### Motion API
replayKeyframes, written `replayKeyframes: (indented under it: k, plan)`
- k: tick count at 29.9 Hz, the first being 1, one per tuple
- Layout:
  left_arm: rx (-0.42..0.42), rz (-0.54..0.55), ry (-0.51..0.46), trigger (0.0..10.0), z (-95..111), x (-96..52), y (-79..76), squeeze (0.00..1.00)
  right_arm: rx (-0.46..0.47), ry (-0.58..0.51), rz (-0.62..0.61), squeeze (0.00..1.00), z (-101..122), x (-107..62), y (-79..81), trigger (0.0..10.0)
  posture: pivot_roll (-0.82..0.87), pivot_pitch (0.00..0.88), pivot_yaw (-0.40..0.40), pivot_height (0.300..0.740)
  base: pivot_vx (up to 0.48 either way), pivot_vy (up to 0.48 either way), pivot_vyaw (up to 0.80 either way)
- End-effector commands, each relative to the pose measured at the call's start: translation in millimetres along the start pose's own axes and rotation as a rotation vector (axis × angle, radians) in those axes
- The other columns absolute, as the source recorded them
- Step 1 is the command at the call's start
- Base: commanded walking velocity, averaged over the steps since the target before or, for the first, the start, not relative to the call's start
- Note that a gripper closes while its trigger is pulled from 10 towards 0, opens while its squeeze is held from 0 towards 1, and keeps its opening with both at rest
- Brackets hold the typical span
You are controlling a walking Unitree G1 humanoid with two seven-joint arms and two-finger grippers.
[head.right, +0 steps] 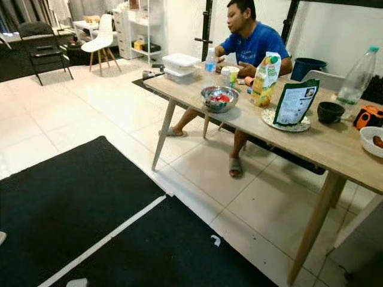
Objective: Restocking fridge
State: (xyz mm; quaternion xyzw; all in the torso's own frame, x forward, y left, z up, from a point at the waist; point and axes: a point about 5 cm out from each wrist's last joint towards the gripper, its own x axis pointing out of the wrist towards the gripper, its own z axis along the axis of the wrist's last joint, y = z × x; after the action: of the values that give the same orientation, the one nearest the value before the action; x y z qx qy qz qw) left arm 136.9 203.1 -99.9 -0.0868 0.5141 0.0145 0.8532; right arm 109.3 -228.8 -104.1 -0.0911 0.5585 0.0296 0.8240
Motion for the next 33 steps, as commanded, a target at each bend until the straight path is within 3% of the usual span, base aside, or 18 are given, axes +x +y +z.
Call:
replayKeyframes:
  k: [1, 33]
  plan:
    - [0.014, -0.002, 0.002, 10.0, 0.0, 0.0, 0.0, 0.00, -0.005, 0.000, -0.002, 0.00, 1.1, 0.3, 0.8, 10.0, -0.01, 0.001, -0.020, 0.740, 0.000, 0.000, 0.00]
    - [0.010, -0.003, 0.017, 10.0, -5.2, 0.0, -2.4, 0.00, -0.030, 0.009, -0.004, 0.00, 2.9, 1.0, 2.2, 10.0, -0.02, 0.000, -0.023, 0.740, 0.000, 0.000, 0.00]
